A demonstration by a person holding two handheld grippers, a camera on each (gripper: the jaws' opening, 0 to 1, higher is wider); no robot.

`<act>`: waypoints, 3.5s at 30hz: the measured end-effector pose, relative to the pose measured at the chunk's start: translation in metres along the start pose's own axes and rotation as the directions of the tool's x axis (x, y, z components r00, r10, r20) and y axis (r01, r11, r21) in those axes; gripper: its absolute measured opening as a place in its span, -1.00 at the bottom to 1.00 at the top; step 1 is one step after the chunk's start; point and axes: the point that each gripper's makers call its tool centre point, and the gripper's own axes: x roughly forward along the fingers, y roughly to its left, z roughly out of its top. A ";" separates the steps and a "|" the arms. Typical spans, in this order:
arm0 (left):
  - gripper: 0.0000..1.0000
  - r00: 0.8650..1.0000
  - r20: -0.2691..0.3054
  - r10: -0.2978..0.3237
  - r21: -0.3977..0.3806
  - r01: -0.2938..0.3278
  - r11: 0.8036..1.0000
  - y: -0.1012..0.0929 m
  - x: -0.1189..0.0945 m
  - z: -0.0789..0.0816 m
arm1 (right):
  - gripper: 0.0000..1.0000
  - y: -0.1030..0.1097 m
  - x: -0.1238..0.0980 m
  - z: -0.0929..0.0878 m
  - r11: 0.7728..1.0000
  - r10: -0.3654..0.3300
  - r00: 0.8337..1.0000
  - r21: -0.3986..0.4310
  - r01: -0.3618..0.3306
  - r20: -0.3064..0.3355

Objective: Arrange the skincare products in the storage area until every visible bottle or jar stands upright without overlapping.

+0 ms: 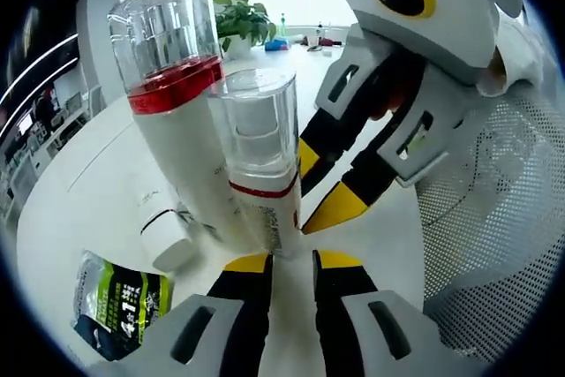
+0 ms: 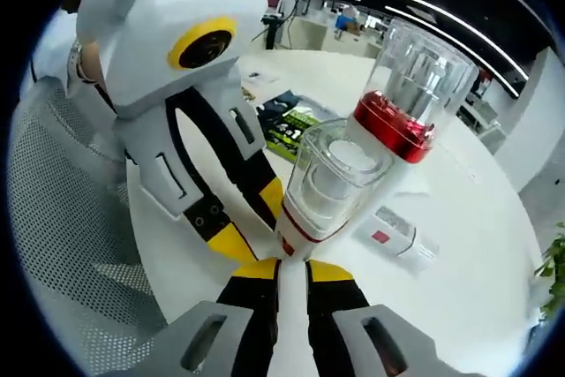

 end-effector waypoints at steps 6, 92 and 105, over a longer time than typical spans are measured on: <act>-0.62 1.000 0.000 0.004 0.003 -0.004 1.000 0.001 0.000 0.000 | -0.95 0.000 0.001 -0.001 1.000 -0.002 1.000 -0.015 0.002 -0.004; -0.23 0.964 -0.071 0.256 0.115 -0.247 0.962 0.089 -0.094 -0.012 | 0.16 -0.120 0.062 0.076 0.903 0.136 0.952 0.429 -0.006 -0.273; -0.23 0.964 -0.071 0.256 0.137 -0.245 0.960 0.087 -0.096 -0.011 | 0.08 -0.106 0.087 0.059 0.881 0.246 0.881 0.472 -0.029 -0.405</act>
